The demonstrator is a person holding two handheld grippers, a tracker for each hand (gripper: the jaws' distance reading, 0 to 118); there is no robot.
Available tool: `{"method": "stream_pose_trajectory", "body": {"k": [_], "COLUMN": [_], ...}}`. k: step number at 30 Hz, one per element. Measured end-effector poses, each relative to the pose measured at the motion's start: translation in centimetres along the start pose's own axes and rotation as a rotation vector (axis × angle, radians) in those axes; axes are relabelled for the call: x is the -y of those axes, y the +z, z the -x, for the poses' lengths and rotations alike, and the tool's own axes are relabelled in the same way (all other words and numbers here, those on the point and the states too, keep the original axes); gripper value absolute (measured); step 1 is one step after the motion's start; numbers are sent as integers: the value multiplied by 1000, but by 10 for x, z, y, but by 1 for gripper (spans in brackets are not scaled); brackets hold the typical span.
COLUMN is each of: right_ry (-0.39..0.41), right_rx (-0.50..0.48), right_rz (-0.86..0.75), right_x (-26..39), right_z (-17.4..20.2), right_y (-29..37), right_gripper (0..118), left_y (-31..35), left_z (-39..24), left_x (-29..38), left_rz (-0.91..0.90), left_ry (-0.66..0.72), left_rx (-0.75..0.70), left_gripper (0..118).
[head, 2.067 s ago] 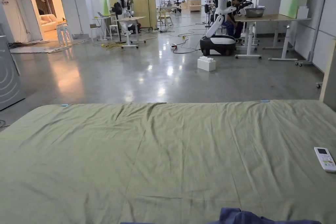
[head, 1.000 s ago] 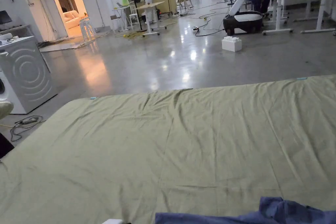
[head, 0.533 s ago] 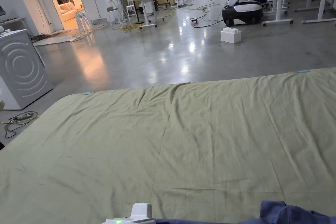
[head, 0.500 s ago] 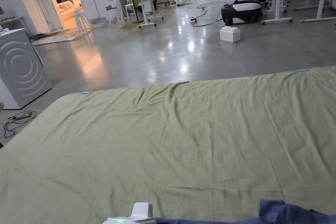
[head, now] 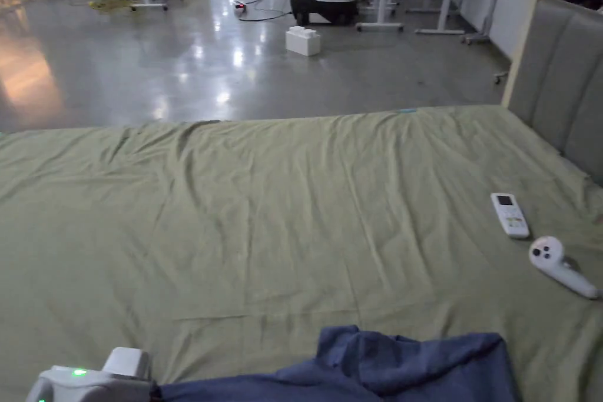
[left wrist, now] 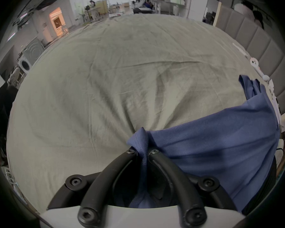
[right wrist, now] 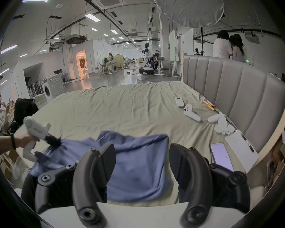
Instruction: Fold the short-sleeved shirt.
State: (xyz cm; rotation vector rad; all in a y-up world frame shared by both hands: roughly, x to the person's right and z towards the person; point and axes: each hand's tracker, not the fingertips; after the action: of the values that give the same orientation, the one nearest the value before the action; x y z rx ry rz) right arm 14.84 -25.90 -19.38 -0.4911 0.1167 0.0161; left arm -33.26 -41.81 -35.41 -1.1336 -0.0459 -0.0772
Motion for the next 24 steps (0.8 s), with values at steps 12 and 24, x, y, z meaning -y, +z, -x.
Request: {"method": "stream_pose_trajectory", "body": {"k": [12,24], "right_ry": [51,114], "right_rx": [36,-2], "right_rz": [407,445], "right_x": [1,15], "right_z": [-78,-49], "right_y": [-237,-262], "right_gripper": [83,9], "left_y": [-6,-3], "left_z": [10,10], "left_x": [-18,-10], "left_rz": [102,67], "left_ry": [17,30], "left_rx": [51,49], "left_gripper": [9,9]}}
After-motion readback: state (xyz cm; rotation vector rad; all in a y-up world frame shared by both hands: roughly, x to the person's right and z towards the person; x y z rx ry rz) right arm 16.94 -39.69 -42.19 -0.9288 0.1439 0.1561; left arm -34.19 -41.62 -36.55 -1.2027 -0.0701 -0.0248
